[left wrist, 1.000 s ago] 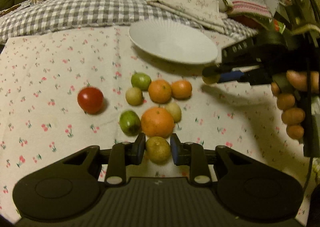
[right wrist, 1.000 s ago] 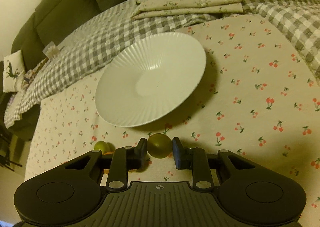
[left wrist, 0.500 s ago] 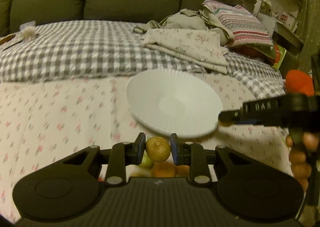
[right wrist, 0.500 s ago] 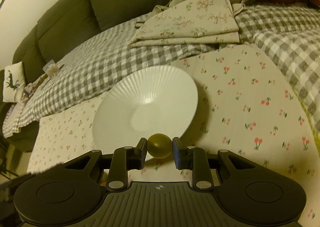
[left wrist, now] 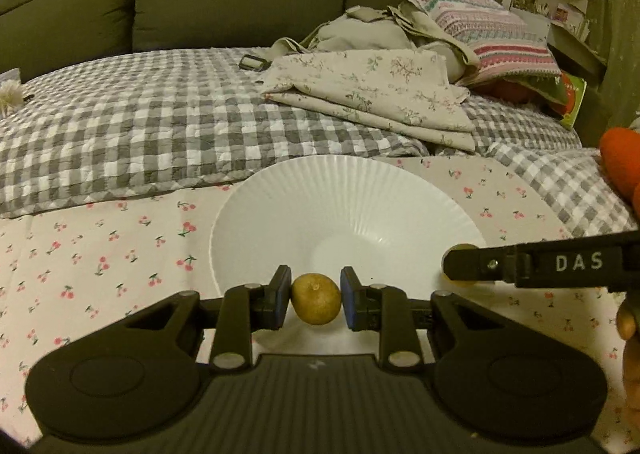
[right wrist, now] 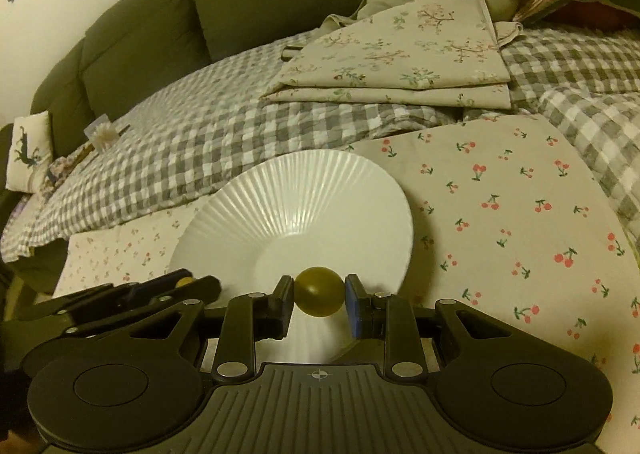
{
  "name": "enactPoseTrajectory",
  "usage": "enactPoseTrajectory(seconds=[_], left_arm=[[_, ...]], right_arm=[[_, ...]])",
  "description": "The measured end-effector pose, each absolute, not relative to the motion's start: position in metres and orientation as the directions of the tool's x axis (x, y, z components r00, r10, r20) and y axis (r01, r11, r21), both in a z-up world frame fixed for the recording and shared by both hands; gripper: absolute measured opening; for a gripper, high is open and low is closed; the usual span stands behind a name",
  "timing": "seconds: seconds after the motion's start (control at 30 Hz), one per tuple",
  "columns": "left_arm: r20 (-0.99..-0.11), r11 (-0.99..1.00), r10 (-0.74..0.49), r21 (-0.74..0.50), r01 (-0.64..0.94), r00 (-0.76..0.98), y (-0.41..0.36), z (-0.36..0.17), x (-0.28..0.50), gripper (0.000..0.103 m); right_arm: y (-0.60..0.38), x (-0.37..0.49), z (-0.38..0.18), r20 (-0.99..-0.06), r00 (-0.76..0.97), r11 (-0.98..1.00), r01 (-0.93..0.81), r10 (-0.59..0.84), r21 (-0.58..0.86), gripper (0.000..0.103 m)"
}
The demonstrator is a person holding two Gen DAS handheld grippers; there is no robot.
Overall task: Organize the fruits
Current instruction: 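Carry both held small fruits over the white bowl with both grippers, then open both grippers to drop the small fruits into the white bowl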
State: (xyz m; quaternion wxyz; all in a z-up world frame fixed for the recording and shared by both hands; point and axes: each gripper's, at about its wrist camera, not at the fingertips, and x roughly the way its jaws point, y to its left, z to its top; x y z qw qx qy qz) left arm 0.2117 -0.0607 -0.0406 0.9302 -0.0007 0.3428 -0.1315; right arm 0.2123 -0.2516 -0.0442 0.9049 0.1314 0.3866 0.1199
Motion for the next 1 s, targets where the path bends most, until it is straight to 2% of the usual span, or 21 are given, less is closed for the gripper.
enactPoseTrajectory(seconds=[0.33,0.4,0.47,0.53,0.6,0.8,0.87,1.0], left_arm=[[-0.647,0.961,-0.243,-0.059,0.27,0.723,-0.069,-0.057,0.223,0.026],[-0.644,0.961,-0.241,-0.057,0.269,0.726,-0.068,-0.057,0.223,0.027],[-0.651,0.958,-0.256,-0.074,0.276,0.714,-0.066,-0.057,0.224,0.04],[-0.646,0.957,-0.265,-0.087,0.276,0.716,-0.062,-0.054,0.222,0.05],[-0.64,0.96,-0.255,-0.082,0.266,0.725,-0.057,-0.05,0.218,0.056],[-0.632,0.968,-0.237,-0.086,0.237,0.738,-0.032,-0.032,0.2,0.06],[-0.632,0.972,-0.222,-0.089,0.215,0.743,-0.021,-0.025,0.192,0.063],[-0.637,0.98,-0.198,-0.107,0.169,0.745,0.0,-0.013,0.177,0.064]], right_arm=[[-0.244,0.216,-0.053,-0.678,0.653,0.934,-0.14,0.336,0.327,0.029],[-0.245,0.216,-0.053,-0.677,0.652,0.931,-0.135,0.342,0.34,0.033],[-0.247,0.215,-0.052,-0.674,0.653,0.928,-0.126,0.345,0.352,0.05],[-0.248,0.214,-0.049,-0.665,0.663,0.925,-0.12,0.345,0.36,0.056],[-0.25,0.213,-0.044,-0.657,0.674,0.927,-0.118,0.338,0.356,0.056],[-0.261,0.207,-0.024,-0.621,0.721,0.932,-0.098,0.309,0.35,0.056],[-0.262,0.203,-0.016,-0.604,0.734,0.93,-0.103,0.311,0.353,0.062],[-0.261,0.191,-0.003,-0.581,0.744,0.925,-0.13,0.329,0.357,0.065]])
